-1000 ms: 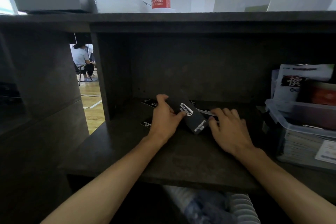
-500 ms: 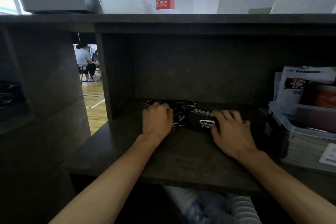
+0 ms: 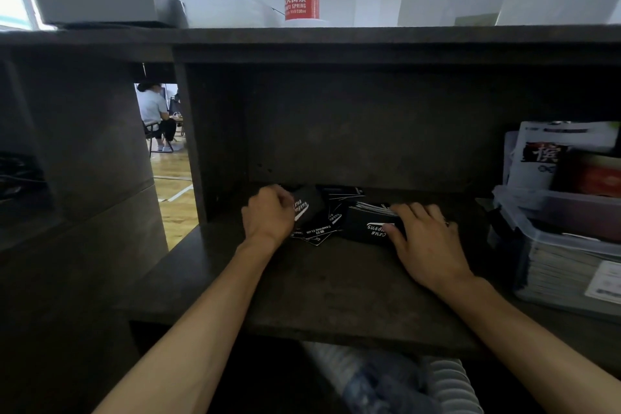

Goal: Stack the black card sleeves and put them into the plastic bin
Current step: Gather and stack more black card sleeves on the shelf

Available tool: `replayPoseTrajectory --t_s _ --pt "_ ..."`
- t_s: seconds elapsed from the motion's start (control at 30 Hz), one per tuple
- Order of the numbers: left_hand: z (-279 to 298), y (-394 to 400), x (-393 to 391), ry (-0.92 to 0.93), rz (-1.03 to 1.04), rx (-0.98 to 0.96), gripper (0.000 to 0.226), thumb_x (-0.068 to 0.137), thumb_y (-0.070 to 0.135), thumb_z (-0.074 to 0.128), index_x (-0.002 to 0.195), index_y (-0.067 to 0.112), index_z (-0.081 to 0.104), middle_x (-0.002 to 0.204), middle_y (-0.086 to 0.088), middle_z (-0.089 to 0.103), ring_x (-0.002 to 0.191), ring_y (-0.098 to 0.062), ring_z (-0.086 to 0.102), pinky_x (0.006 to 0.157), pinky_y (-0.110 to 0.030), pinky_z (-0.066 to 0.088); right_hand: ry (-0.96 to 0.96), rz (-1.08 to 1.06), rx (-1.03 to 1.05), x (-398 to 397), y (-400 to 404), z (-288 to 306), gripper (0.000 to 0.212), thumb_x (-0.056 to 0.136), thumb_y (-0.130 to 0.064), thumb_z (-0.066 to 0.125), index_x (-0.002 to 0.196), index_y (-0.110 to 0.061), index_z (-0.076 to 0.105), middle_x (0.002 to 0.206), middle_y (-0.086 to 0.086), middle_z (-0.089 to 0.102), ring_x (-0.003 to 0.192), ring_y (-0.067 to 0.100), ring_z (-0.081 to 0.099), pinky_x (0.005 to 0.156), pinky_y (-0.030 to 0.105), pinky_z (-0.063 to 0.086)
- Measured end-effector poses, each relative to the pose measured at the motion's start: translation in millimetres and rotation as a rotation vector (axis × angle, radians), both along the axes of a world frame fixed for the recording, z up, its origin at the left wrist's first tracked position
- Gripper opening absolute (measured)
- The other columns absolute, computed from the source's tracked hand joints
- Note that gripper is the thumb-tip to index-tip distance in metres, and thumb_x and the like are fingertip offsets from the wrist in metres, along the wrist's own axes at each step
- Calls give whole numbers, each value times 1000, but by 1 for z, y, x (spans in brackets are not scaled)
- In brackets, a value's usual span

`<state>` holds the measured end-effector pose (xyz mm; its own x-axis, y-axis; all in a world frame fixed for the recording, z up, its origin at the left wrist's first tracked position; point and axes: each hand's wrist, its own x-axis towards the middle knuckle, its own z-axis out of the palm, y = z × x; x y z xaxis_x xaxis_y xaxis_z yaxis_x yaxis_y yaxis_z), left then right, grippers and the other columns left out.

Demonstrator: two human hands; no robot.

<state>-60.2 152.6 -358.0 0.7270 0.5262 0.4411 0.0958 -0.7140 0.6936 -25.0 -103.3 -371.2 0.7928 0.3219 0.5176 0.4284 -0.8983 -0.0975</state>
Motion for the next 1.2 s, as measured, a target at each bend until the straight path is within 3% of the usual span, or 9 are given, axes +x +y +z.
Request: replayPoseTrajectory --t_s 0.13,0.3,0.4,0.5,0.6,0.73,0.87,0.97,1.2 --pt "8 -6 1 -285 -277 -495 24 91 8 62 107 25 57 88 5 72 96 -17 69 69 -22 52 9 7 10 -1 -1 1 47 99 -50 40 140 -29 43 131 -4 51 122 19 41 97 49 41" --pt "6 -22 3 -328 -660 -714 87 84 -6 65 146 41 27 107 -3 69 101 -13 69 78 -31 58 12 5 14 -1 0 1 47 98 -50 42 140 -29 43 132 -3 52 122 20 42 96 49 41" --pt "-2 -39 4 -213 -661 -511 91 84 -6 68 146 42 22 119 -5 61 92 -11 72 77 -26 58 17 7 11 -1 0 1 46 99 -48 41 140 -28 44 132 -2 51 123 20 41 96 48 42" --pt "-8 -50 6 -169 -367 -143 70 82 13 77 138 22 34 95 3 63 73 -3 66 64 -10 49 29 13 61 -2 -1 2 45 99 -43 32 139 -27 45 132 -1 52 121 20 42 96 49 41" --pt "-12 -51 4 -79 -182 86 62 81 37 77 131 18 47 96 5 58 82 -6 57 72 -18 46 58 12 83 -4 0 3 51 96 -48 26 138 -27 46 131 0 52 120 20 42 97 49 40" --pt "-18 -59 0 -12 -257 521 43 90 46 62 124 20 63 119 -1 51 106 -16 54 97 -35 43 31 -17 28 -4 1 4 50 97 -56 34 137 -30 47 132 -1 52 124 21 39 98 50 40" --pt "-14 -54 -2 -6 -341 452 34 96 30 53 126 20 64 124 -1 52 115 -17 51 103 -37 37 18 12 5 -2 -1 3 43 99 -46 42 139 -31 45 133 -3 51 123 20 39 97 50 41" --pt "-4 -29 0 -27 -178 246 31 95 18 52 124 20 63 124 -7 58 113 -23 58 103 -44 43 24 30 7 -1 -2 3 41 100 -41 43 139 -31 45 133 -4 50 124 20 38 95 50 42" --pt "-8 -5 14 459 -105 229 76 87 65 55 147 23 38 147 -8 46 137 -31 39 109 -45 30 41 28 -11 2 -2 2 43 100 -36 44 143 -30 40 138 -3 47 127 21 37 98 53 42"
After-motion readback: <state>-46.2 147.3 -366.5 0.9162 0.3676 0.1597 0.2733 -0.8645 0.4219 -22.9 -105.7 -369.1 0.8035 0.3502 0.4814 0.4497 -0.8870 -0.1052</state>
